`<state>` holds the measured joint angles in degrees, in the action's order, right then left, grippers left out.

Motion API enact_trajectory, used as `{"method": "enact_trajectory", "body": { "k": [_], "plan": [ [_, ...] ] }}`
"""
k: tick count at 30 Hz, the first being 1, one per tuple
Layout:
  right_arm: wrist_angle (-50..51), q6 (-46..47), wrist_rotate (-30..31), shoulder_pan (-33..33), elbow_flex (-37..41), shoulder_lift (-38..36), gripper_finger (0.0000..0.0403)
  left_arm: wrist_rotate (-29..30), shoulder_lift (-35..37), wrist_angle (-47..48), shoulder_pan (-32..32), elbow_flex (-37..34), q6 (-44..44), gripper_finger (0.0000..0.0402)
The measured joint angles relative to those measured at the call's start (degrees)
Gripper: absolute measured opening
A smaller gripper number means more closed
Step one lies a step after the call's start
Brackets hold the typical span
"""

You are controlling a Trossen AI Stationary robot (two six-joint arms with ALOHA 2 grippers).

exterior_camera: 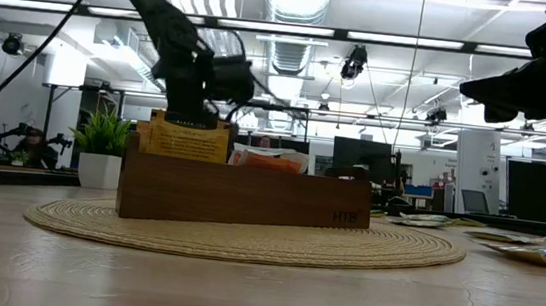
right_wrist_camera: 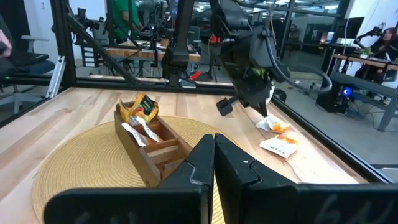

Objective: Pick & Place Tea
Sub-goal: Put the middle orange tea sachet into the mid section of the wooden organizer

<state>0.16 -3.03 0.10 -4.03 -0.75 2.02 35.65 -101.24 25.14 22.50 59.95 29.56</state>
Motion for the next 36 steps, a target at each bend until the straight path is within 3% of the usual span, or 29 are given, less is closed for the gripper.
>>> {"method": "enact_trajectory", "body": {
  "k": [13, 26, 30, 36],
  "plan": [
    [0.0, 0.0, 0.0, 0.0, 0.0, 0.04, 0.0009, 0.06, 6.22, 6.75, -9.96, 6.44, -5.41, 0.0],
    [0.02, 0.0, -0.02, 0.0, 0.0, -0.02, 0.0009, 0.06, 6.37, 8.44, -10.31, 6.44, -12.63, 0.0002],
    [0.02, 0.0, 0.0, 0.0, 0.01, -0.02, 0.0009, 0.1, 6.37, 8.4, -10.29, 6.44, -11.33, 0.0034],
    [0.02, 0.0, -0.02, 0.0, 0.01, -0.04, 0.0009, -1.85, 6.19, 8.46, -10.29, 6.44, -11.27, 0.0134]
  ]
}}
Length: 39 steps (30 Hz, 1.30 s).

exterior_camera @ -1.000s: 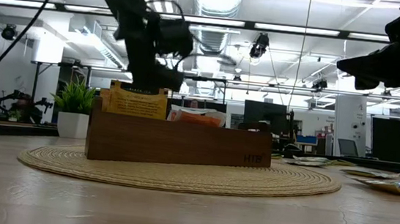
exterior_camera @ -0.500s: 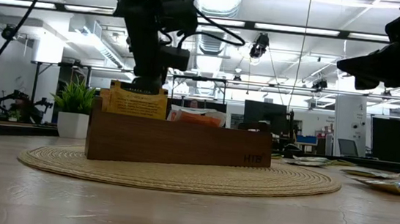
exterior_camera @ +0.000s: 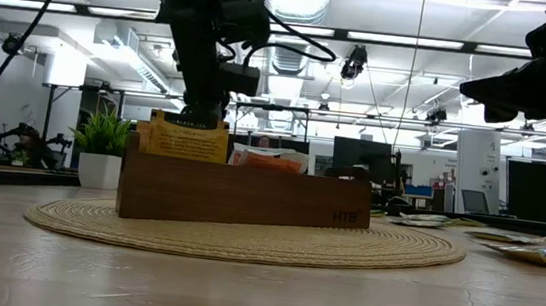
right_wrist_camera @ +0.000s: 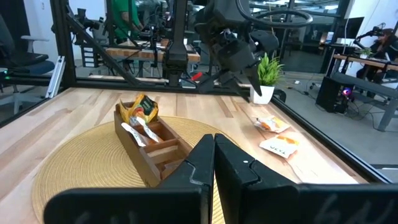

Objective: Pick & Place Tea
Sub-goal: Put the middle orange tea sachet into the mid section of the wooden organizer

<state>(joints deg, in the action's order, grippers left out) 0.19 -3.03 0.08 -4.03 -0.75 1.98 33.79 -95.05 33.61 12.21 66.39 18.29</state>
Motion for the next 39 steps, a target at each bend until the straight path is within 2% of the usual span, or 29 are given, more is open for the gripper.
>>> {"method": "enact_trajectory", "body": {
  "k": [3, 6, 19, 24, 30, 34, 39],
  "plan": [
    [-0.01, 0.0, 0.02, 0.0, 0.0, -0.01, 0.0009, -0.17, -0.58, 0.65, 0.0, -0.03, -0.02, 0.0174],
    [0.0, 0.0, 0.02, 0.0, 0.01, -0.01, 0.0009, -0.12, -1.49, 0.44, 0.22, -0.04, -2.01, 0.0192],
    [0.0, 0.0, 0.02, 0.0, 0.0, -0.01, 0.0009, 0.04, -6.62, 0.34, 6.18, -0.07, -5.51, 0.0194],
    [0.0, 0.0, 0.02, 0.0, 0.01, -0.01, 0.0009, -3.37, -8.3, -0.61, 8.24, -0.09, -5.72, 0.0194],
    [-0.02, 0.0, 0.02, 0.0, 0.01, -0.01, 0.0009, -2.34, -9.87, -3.15, 8.98, -0.11, -6.05, 0.0192],
    [-0.02, 0.0, 0.02, 0.0, 0.01, -0.01, 0.0009, -2.24, -10.48, -3.14, 8.96, -0.11, -6.06, 0.0156],
    [-0.01, 0.0, 0.02, 0.0, 0.01, -0.01, 0.0009, -2.75, -10.55, -3.04, 8.96, -0.11, -6.41, 0.0034]
  ]
}}
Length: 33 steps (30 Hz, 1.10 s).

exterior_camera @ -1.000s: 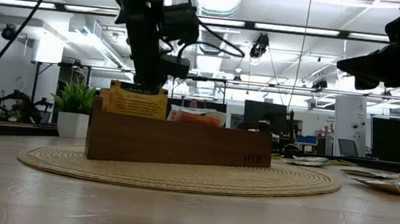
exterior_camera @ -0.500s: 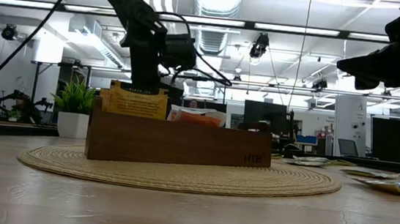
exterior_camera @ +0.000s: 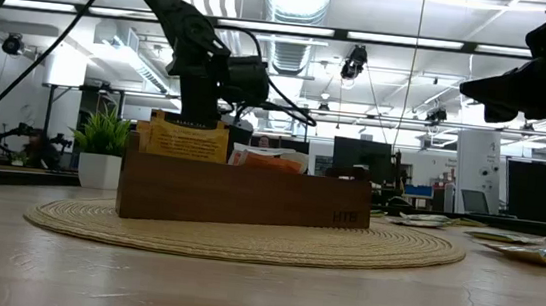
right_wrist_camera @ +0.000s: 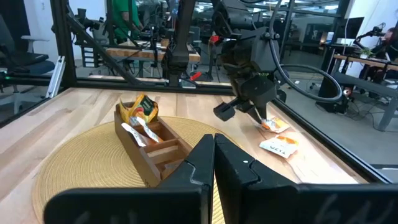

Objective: Pick & Place Tea
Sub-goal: Put the middle orange tea sachet into the mid section of the wooden organizer

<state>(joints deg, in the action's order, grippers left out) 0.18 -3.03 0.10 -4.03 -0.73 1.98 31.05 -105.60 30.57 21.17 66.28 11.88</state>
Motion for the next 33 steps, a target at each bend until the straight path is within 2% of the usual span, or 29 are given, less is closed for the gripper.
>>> {"method": "enact_trajectory", "body": {
  "k": [2, 9, 13, 16, 19, 23, 28, 33],
  "plan": [
    [-0.01, 0.0, 0.0, 0.0, -0.02, 0.0, 0.0009, 0.0, 0.02, 0.03, 0.02, 0.0, -0.05, 0.0011],
    [-0.01, 0.0, 0.0, 0.0, -0.01, 0.0, 0.0009, 0.59, 1.61, 2.17, -0.76, 1.67, -0.08, 0.0001],
    [-0.01, 0.0, 0.02, 0.0, 0.0, 0.02, 0.0009, 0.41, 2.93, 6.87, -1.93, 5.17, -2.54, 0.0001],
    [-0.01, 0.0, 0.02, 0.0, 0.0, 0.02, 0.0009, -2.52, 3.55, 13.04, -2.87, 9.3, -6.68, 0.0],
    [0.0, 0.0, 0.0, 0.0, -0.02, 0.0, 0.0009, -7.95, 3.76, 19.52, -4.14, 14.27, -11.43, 0.0],
    [0.01, 0.0, 0.0, 0.0, -0.02, 0.0, 0.0009, -18.44, 3.86, 25.35, -6.18, 20.21, -16.62, 0.0],
    [0.0, 0.0, -0.02, 0.01, 0.0, 0.0, 0.0009, -30.38, 3.87, 26.01, -9.16, 24.54, -21.05, 0.0],
    [0.01, 0.0, -0.01, 0.0, -0.01, 0.0, 0.0009, -40.65, 3.89, 26.06, -12.11, 25.33, -25.9, 0.0]
  ]
}}
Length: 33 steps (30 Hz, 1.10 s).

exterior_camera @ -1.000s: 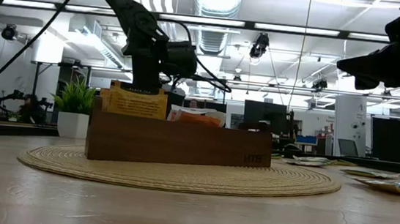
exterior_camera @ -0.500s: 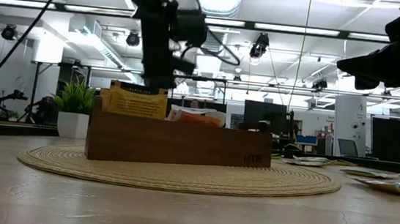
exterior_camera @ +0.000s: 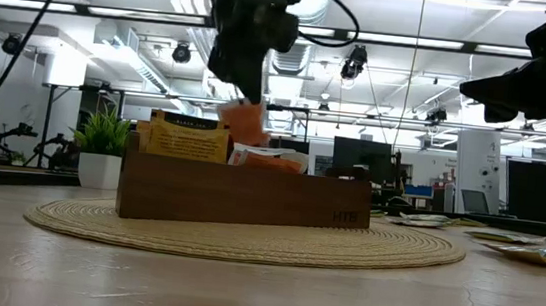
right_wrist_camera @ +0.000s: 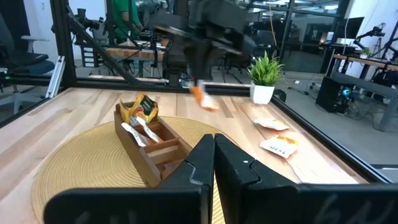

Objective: Pick & Place Tea
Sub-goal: Put the middle orange tea sachet into the mid section of the wooden organizer

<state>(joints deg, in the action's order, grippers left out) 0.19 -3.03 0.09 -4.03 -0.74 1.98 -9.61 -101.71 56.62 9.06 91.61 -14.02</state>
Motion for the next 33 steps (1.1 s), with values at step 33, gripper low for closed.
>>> {"method": "enact_trajectory", "body": {
  "k": [33],
  "plan": [
    [-0.02, 0.0, 0.01, 0.0, -0.01, 0.02, 0.0009, -5.82, -2.82, -12.98, -8.48, -8.8, -10.56, 0.0]
  ]
}}
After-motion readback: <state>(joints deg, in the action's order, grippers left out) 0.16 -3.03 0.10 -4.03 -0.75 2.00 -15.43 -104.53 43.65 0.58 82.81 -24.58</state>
